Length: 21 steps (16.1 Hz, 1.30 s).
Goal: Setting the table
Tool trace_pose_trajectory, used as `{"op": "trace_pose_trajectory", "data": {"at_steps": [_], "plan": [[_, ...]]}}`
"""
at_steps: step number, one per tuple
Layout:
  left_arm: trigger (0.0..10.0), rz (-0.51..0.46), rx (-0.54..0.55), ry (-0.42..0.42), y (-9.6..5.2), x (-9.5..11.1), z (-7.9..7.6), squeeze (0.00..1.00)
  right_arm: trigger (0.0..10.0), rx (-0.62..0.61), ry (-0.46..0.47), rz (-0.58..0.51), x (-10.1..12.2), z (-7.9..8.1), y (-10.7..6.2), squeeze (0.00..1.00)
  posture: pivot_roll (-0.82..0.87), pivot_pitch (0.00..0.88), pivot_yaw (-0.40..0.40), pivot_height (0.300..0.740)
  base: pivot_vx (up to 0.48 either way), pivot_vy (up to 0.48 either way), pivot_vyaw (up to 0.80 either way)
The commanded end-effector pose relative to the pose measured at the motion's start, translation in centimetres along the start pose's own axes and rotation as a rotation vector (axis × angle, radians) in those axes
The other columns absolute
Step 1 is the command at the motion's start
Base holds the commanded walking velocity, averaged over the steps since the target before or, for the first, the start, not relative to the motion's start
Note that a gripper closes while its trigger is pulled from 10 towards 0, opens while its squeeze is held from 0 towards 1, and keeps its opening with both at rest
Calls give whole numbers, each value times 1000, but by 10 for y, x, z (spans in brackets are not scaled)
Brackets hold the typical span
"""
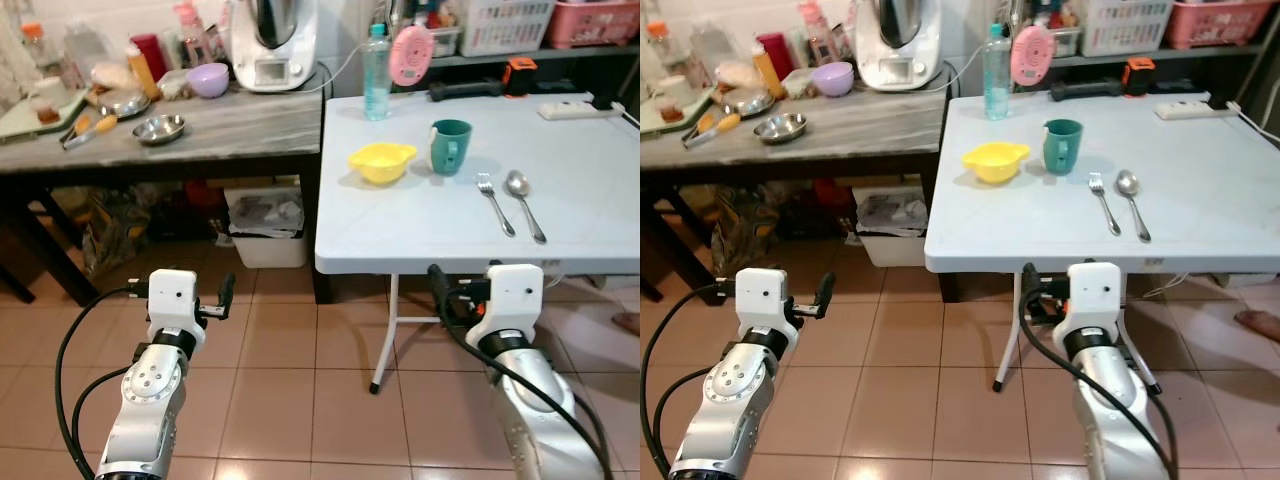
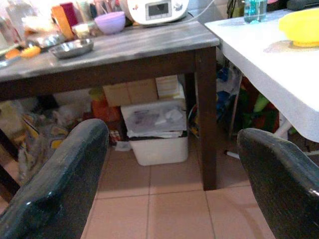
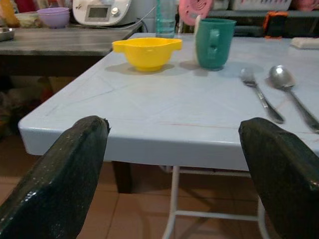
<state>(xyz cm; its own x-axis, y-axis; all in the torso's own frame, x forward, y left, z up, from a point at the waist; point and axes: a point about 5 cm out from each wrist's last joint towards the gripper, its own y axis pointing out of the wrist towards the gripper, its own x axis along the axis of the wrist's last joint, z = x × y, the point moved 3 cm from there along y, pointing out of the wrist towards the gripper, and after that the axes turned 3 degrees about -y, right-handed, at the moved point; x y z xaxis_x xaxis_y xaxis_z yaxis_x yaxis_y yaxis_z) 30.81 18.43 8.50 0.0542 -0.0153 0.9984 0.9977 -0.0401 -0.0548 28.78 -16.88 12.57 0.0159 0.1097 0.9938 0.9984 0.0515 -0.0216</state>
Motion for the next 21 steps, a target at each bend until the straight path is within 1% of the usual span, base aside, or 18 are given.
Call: {"op": "trace_pose_trajectory", "data": {"at_steps": [1,4,6,9,11,19,21], "plan": [[10000,-26,7,-8,3,8,1,0,10000,11,0,-24,5,3,2,0,-94,0,84,740,0,0,0],[10000,-49,-26,-25,4,14,-5,0,10000,11,6,-29,6,5,2,0,-95,0,92,740,0,0,0],[10000,-50,-47,-28,5,15,-8,0,10000,11,8,-33,6,5,1,0,-98,0,94,740,0,0,0],[10000,-53,-79,-38,6,16,-14,0,10000,13,4,-41,7,6,0,0,-97,0,98,740,326,0,0],[10000,-51,-91,-41,5,16,-16,0,10000,15,5,-38,5,7,0,0,-96,0,99,740,371,0,0],[10000,-33,-113,-46,1,13,-19,0,10000,21,1,-34,5,7,-2,0,-98,0,97,740,404,0,0],[10000,-29,-119,-53,1,12,-20,0,10000,15,-17,-37,6,6,-2,0,-99,0,96,740,405,0,0]]}}
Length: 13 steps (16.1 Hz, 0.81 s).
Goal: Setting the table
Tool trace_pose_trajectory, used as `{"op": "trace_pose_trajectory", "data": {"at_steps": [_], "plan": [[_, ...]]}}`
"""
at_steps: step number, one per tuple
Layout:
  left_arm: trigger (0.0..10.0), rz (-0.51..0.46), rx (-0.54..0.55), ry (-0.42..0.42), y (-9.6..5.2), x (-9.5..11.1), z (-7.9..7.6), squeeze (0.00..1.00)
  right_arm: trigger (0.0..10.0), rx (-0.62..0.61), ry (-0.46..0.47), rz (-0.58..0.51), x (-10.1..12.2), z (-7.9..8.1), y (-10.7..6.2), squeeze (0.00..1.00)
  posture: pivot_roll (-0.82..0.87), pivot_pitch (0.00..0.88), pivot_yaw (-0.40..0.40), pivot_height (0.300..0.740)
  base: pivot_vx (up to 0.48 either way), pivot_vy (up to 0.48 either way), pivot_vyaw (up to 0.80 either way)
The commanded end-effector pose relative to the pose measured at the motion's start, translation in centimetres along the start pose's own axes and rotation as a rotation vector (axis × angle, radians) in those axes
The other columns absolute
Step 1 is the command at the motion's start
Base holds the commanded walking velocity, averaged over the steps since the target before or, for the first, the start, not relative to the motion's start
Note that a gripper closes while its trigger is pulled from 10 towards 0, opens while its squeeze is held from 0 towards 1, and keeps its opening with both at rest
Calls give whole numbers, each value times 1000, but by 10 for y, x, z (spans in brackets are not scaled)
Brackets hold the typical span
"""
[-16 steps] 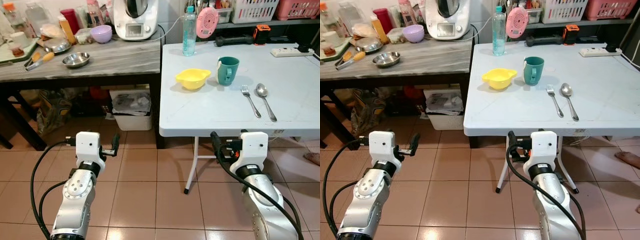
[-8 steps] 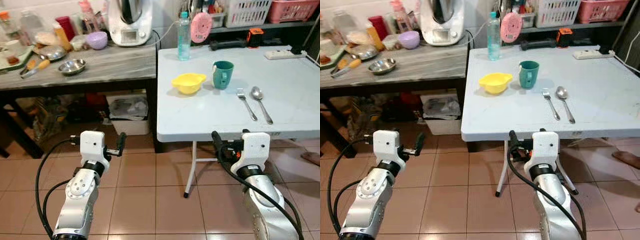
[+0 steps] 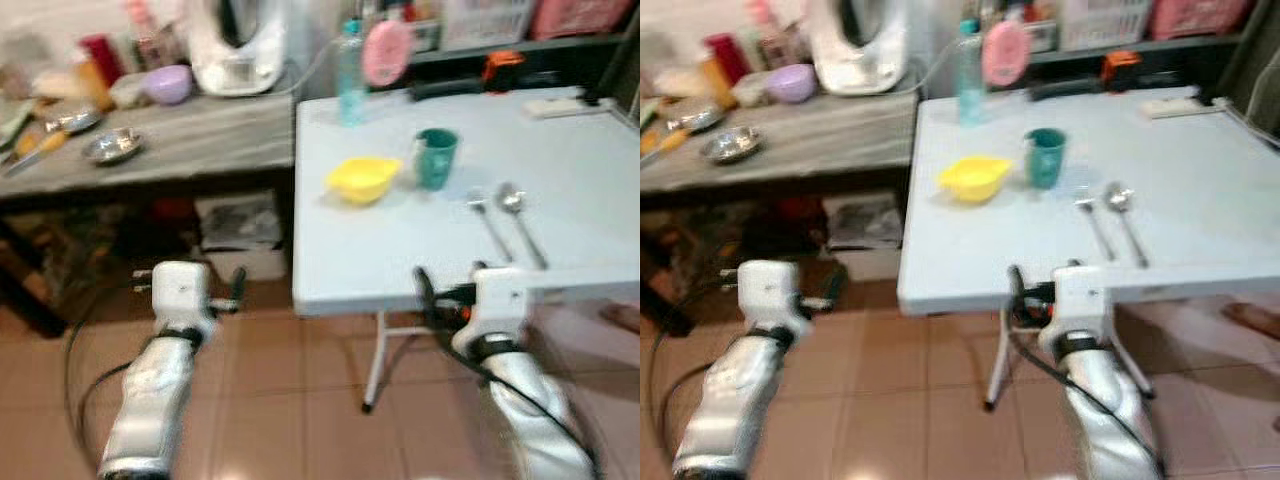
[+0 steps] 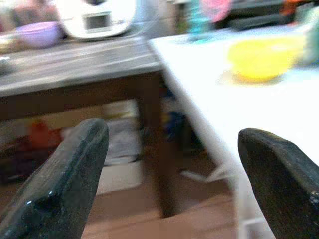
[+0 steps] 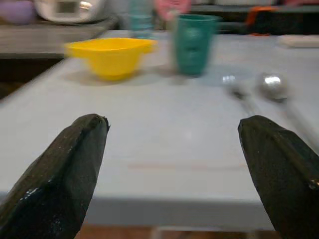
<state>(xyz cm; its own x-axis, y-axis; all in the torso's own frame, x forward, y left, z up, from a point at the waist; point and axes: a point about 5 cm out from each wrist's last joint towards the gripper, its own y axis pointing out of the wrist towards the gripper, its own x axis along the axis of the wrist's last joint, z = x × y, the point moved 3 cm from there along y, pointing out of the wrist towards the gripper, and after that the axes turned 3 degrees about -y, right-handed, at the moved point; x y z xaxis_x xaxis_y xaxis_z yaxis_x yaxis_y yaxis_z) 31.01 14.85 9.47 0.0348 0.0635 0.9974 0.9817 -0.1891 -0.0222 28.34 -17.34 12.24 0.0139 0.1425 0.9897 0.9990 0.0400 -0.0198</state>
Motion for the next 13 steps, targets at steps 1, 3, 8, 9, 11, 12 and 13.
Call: {"op": "trace_pose_trajectory", "data": {"at_steps": [1,3,8,9,11,12,13], "plan": [[10000,0,24,22,-3,3,13,0,10000,28,9,-46,12,10,3,0,-104,0,95,740,409,0,0],[10000,1,18,20,-2,4,12,0,10000,34,6,-56,15,9,3,0,-107,0,92,740,409,0,0],[10000,6,15,17,-1,3,11,0,10000,53,-11,-59,16,12,4,0,-109,0,92,740,406,0,0],[10000,8,15,16,-2,2,10,0,10000,55,-12,-59,16,13,3,0,-110,0,92,740,405,0,0],[10000,10,16,16,-2,2,11,0,10000,60,-13,-59,16,13,4,0,-109,0,91,740,407,0,0],[10000,11,15,16,-2,2,11,0,10000,60,-13,-59,16,14,4,0,-108,0,94,740,409,0,0],[10000,14,15,16,-2,1,11,0,10000,62,-14,-60,16,14,4,0,-108,0,94,740,368,0,0]]}}
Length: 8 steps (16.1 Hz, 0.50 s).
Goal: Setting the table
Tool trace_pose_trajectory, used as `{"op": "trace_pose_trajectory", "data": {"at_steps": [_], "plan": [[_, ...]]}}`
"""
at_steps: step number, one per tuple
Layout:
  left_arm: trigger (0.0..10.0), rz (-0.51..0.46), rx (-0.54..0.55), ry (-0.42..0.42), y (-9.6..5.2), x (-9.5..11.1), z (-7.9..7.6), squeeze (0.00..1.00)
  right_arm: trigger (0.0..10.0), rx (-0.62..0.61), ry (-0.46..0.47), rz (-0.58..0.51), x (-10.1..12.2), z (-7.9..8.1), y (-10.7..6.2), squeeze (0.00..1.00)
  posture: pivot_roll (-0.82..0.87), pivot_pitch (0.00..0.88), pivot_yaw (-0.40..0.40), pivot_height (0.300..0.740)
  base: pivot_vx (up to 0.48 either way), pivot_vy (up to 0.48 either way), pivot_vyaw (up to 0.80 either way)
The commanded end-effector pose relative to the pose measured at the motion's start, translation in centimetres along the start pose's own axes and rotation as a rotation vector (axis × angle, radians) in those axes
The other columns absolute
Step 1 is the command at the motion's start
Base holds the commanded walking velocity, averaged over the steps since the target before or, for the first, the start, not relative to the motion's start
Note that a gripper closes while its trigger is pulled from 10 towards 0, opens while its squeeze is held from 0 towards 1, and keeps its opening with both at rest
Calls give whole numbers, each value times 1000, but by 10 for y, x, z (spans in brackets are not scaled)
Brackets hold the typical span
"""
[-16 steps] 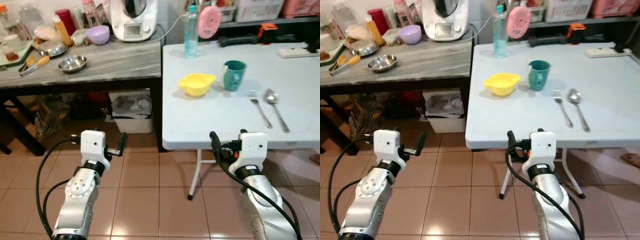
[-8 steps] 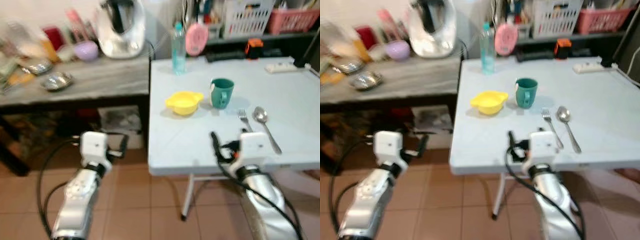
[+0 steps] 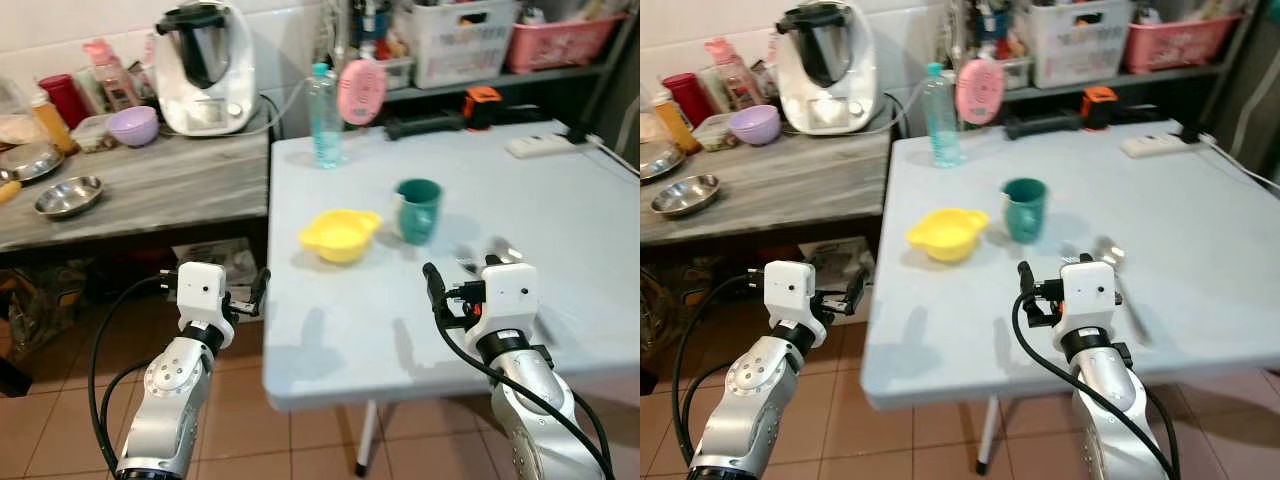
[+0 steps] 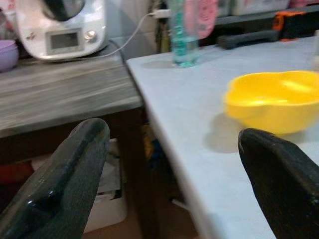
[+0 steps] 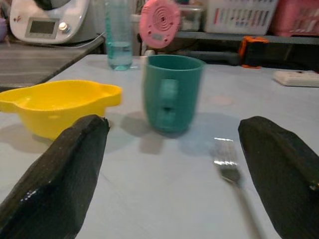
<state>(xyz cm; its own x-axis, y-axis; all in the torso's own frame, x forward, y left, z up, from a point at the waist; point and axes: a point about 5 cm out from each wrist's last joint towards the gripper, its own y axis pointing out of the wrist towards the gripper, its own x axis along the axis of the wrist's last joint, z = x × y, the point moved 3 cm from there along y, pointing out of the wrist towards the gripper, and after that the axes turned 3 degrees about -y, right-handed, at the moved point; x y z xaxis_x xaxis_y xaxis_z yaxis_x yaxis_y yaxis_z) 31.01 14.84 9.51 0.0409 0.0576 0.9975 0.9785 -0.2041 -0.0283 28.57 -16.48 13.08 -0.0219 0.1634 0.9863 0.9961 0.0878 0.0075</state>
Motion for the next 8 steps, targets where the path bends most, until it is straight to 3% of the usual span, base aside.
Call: {"op": "trace_pose_trajectory", "data": {"at_steps": [1,5,8], "plan": [[10000,12,31,17,-2,0,12,0,10000,23,10,-26,7,7,2,0,-107,0,96,740,319,0,0],[10000,19,37,20,-3,-1,13,0,10000,40,12,-25,6,11,1,0,-104,0,97,740,278,0,0],[10000,28,47,18,-5,-2,16,0,10000,76,-5,-33,8,16,2,0,-97,0,98,740,0,0,0]]}}
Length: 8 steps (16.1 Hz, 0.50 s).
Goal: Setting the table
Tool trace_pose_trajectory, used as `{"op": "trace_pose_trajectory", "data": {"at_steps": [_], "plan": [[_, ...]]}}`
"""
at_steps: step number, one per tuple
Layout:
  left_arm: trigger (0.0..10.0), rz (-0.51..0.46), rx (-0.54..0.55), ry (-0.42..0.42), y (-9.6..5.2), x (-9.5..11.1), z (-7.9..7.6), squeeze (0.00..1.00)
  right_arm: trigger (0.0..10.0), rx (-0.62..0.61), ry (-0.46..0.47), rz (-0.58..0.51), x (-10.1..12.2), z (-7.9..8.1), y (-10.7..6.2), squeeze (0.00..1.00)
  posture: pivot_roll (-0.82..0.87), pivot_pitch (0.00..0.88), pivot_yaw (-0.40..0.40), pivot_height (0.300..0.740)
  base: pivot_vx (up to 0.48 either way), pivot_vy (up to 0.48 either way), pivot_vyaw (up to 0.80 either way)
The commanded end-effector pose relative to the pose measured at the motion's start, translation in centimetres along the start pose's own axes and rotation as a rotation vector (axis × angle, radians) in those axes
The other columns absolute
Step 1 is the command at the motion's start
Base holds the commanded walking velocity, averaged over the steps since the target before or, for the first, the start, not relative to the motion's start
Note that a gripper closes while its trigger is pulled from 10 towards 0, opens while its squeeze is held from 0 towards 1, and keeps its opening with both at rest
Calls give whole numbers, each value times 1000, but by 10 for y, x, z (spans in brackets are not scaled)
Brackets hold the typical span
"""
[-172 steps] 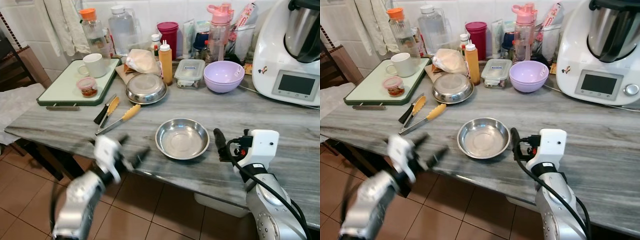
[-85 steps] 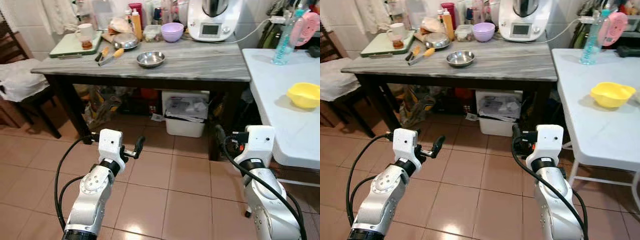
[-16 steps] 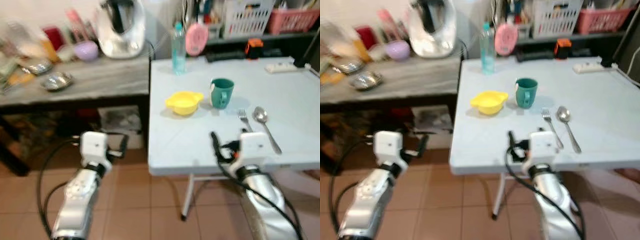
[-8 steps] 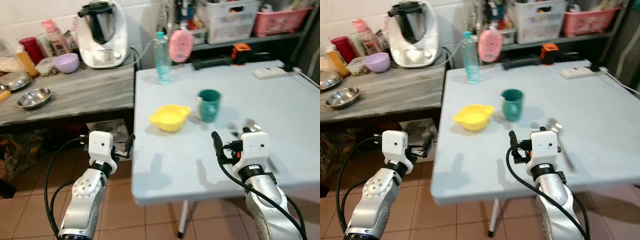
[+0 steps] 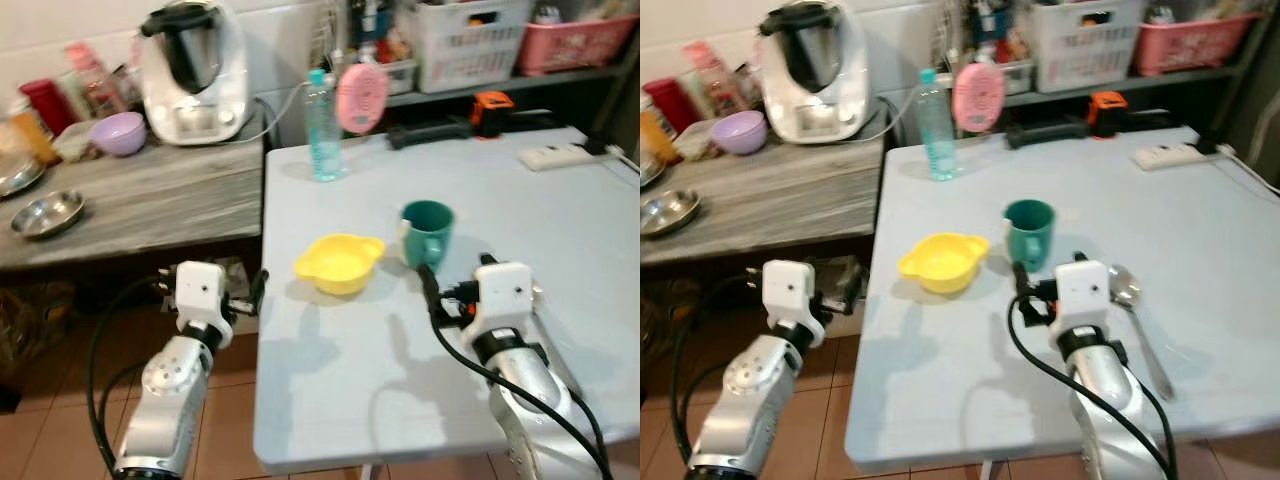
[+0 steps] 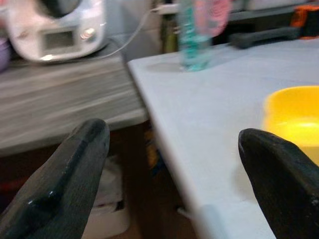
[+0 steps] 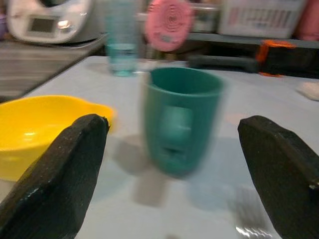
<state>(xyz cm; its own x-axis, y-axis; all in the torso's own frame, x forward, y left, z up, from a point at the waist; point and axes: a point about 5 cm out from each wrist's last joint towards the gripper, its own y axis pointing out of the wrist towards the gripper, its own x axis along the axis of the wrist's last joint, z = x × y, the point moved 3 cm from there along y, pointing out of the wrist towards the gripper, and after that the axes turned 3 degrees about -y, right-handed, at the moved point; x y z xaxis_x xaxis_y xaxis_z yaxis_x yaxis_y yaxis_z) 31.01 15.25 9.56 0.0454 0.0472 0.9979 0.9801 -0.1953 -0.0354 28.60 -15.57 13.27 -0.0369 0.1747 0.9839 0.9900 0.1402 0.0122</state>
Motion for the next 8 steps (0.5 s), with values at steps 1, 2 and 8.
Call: {"op": "trace_pose_trajectory", "data": {"at_steps": [1,2,8], "plan": [[10000,27,44,10,-6,-4,13,0,10000,44,-6,-29,8,9,3,0,-95,0,98,740,0,0,0],[10000,34,48,11,-7,-4,14,0,10000,60,-14,-37,11,10,5,0,-91,6,98,740,0,0,0],[10000,121,-60,10,-20,-18,5,0,10000,101,-51,-32,13,3,9,0,-86,23,102,740,0,0,0]]}}
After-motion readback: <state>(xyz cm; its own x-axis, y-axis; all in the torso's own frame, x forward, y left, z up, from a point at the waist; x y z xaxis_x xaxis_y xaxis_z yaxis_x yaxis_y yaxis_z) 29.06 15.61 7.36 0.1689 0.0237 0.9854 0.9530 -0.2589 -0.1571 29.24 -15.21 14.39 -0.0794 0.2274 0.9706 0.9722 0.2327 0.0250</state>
